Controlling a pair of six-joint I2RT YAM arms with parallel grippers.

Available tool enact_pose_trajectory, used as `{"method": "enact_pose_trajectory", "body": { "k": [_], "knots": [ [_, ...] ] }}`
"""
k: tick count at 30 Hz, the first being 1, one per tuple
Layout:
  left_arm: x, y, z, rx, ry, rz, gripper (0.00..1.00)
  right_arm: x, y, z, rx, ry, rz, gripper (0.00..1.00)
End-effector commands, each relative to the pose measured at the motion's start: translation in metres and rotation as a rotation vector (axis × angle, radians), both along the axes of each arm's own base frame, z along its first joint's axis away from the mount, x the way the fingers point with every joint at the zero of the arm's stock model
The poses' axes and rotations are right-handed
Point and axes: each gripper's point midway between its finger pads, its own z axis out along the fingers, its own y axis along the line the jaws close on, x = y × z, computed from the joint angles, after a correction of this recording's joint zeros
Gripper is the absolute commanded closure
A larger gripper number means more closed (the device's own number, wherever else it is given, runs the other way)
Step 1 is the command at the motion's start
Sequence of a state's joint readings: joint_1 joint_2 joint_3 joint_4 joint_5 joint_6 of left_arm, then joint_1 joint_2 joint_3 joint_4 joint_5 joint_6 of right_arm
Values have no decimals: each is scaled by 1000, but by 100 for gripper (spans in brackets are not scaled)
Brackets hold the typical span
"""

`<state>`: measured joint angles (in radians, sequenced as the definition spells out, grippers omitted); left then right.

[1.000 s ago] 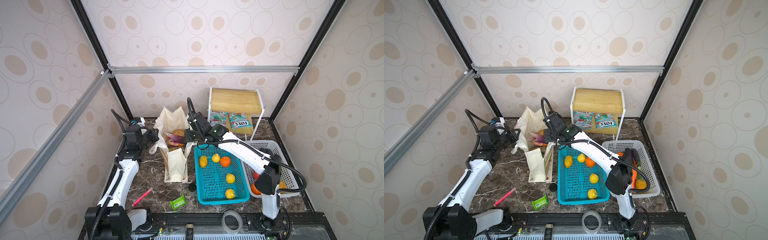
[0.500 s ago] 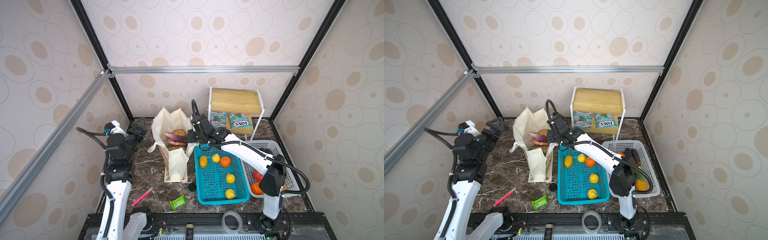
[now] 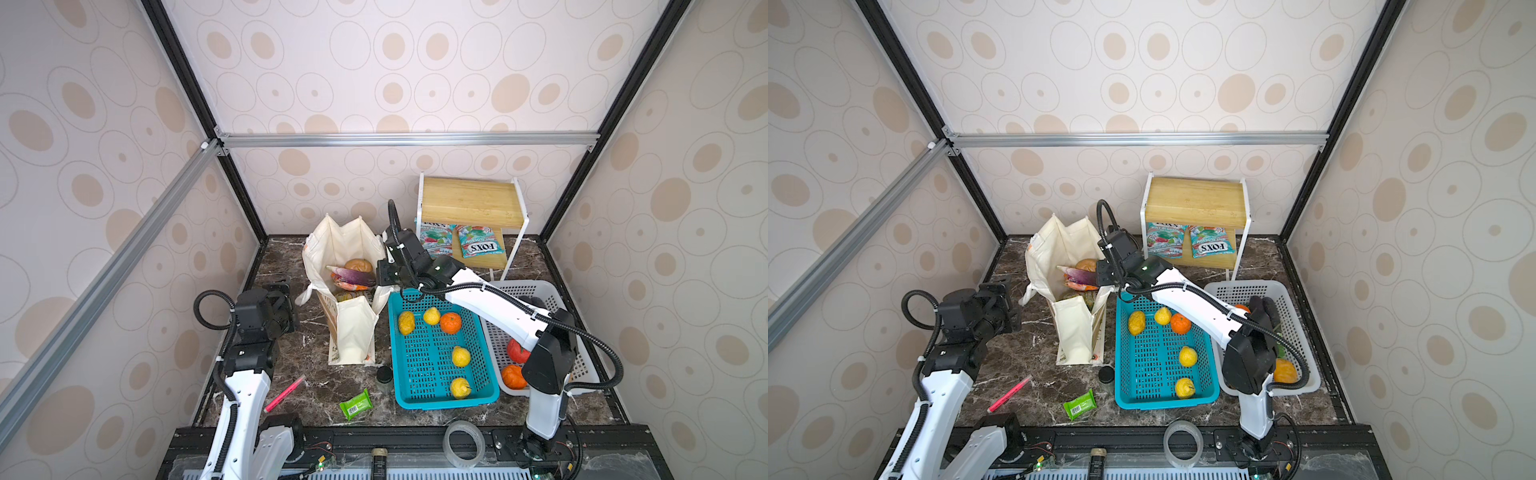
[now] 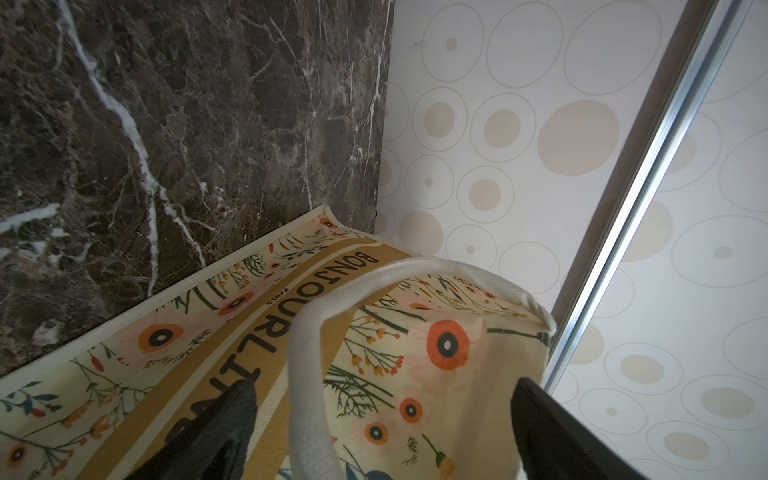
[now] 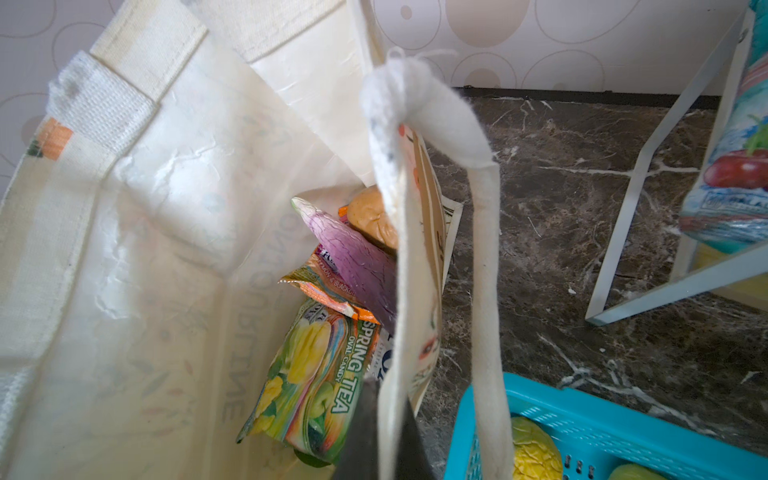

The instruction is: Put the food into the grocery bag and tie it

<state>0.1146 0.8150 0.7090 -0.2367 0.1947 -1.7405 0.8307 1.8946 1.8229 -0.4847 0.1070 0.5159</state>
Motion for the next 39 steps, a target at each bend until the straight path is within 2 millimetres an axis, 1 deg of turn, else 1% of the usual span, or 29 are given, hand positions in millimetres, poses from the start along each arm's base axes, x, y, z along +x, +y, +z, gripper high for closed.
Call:
{"method": "enact_pose_trajectory", "body": {
  "k": [1,4,7,8,9,10,12,15,16,18,20,21,22,23,24,25,26,27,29,31,32,33,35,37,39],
  "knots": [
    [5,-12,4,-85,-35,-1,8,-4,0,4,17,8,8,100],
    [12,-22,6,-106,-82,-12,14,-4,0,4,24,11,5,100],
    [19,-34,6,-133,-105,-41,15,-4,1,3,28,15,6,100],
    [20,-37,5,-126,-96,-47,18,-5,1,3,30,16,8,100],
    [21,-37,4,-119,-94,-46,23,-5,2,3,30,16,8,100],
    [20,-36,6,-117,-104,-35,31,-5,2,2,29,18,8,100],
    [20,-31,11,-114,-145,-9,51,-5,1,2,27,19,6,100],
    [14,-13,34,-34,-224,70,89,-6,1,3,29,20,8,100],
    [10,-5,42,22,-232,97,100,-7,2,3,33,22,14,100],
    [3,6,61,114,-239,136,100,-9,4,6,46,27,29,100],
    [-2,14,76,204,-240,158,100,-11,7,11,66,29,47,100],
    [-3,16,78,229,-232,164,100,-13,8,13,72,30,52,100],
    [-4,18,76,243,-216,166,100,-14,8,14,76,31,54,99],
    [-5,18,70,240,-199,166,100,-14,7,16,80,31,53,95],
    [-6,18,66,241,-191,169,100,-15,6,18,85,29,54,90],
    [-7,19,62,239,-190,171,100,-17,5,22,90,24,54,80],
    [-7,18,60,236,-195,171,100,-18,2,29,100,13,51,64],
    [-7,18,58,231,-196,171,100,-20,0,33,108,4,50,55],
    [-7,19,55,232,-190,173,100,-24,-7,48,140,-30,42,35],
    [-9,21,56,245,-184,185,100,-28,-15,61,171,-64,26,21],
    [-11,23,59,252,-185,193,100,-29,-21,66,177,-79,7,16],
    [-13,24,61,257,-189,201,100,-30,-28,70,181,-92,-16,13],
    [-15,27,65,266,-196,213,100,-28,-49,75,181,-112,-112,11],
    [-18,28,66,268,-194,221,100,-26,-74,77,192,-121,-240,7],
    [-20,29,65,270,-190,226,100,-26,-92,74,213,-121,-312,3]
  ]
}}
